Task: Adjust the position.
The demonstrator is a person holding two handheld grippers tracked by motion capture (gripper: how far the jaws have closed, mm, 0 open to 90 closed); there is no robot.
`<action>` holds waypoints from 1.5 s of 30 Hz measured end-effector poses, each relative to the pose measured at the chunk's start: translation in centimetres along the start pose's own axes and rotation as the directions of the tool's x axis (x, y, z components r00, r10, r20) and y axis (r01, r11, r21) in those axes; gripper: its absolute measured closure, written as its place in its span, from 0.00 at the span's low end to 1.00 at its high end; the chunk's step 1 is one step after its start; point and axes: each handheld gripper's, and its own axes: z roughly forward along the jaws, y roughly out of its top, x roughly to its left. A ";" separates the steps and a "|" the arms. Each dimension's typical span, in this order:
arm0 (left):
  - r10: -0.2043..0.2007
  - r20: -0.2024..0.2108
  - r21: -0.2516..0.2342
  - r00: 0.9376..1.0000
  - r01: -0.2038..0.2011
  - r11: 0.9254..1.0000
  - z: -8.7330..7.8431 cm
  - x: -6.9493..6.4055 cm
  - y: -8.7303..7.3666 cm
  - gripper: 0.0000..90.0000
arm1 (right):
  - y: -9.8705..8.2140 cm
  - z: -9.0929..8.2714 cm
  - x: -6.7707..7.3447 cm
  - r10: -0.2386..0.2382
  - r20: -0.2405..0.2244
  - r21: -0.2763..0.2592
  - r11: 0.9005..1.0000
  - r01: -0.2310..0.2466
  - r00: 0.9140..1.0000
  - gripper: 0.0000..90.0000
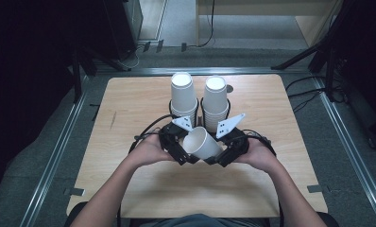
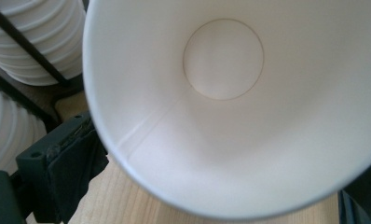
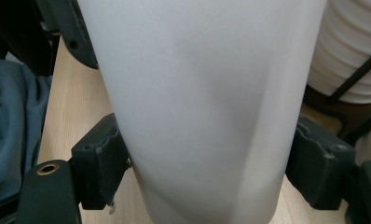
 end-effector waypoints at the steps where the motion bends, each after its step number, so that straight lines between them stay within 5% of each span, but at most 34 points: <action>1: -0.002 0.002 -0.004 1.000 0.002 1.000 -0.1 0.0 -0.1 0.00 | 0.0 -0.1 0.0 0.003 -0.001 -0.006 1.000 -0.003 1.000 0.24; 8: -0.018 0.011 -0.076 1.000 0.019 0.997 -0.7 -0.1 -0.2 0.00 | 0.0 -0.9 -0.1 0.016 0.001 -0.040 0.999 -0.016 1.000 0.24; 14: -0.033 0.033 -0.159 0.999 0.037 0.986 -1.2 -0.1 -0.1 0.00 | 0.1 -1.2 0.0 0.018 -0.003 -0.074 0.997 -0.019 1.000 0.24; 24: -0.062 0.064 -0.225 0.996 0.075 0.971 -0.8 -0.1 0.1 0.00 | 0.6 -0.4 0.3 0.032 -0.018 -0.097 0.995 -0.033 0.999 0.24; 31: -0.086 0.064 -0.302 0.994 0.101 0.948 -0.9 -0.2 0.1 0.06 | 0.9 0.3 0.4 0.042 -0.029 -0.100 0.994 -0.045 0.999 0.24; 37: -0.079 0.045 -0.302 0.996 0.089 0.949 -1.1 -0.3 0.1 0.12 | 0.9 0.3 0.4 0.049 -0.030 -0.108 0.993 -0.052 0.998 0.24; 45: -0.095 0.069 -0.281 0.993 0.111 0.953 -1.3 0.1 0.0 0.16 | 0.8 0.3 0.3 0.053 -0.031 -0.111 0.992 -0.056 0.998 0.24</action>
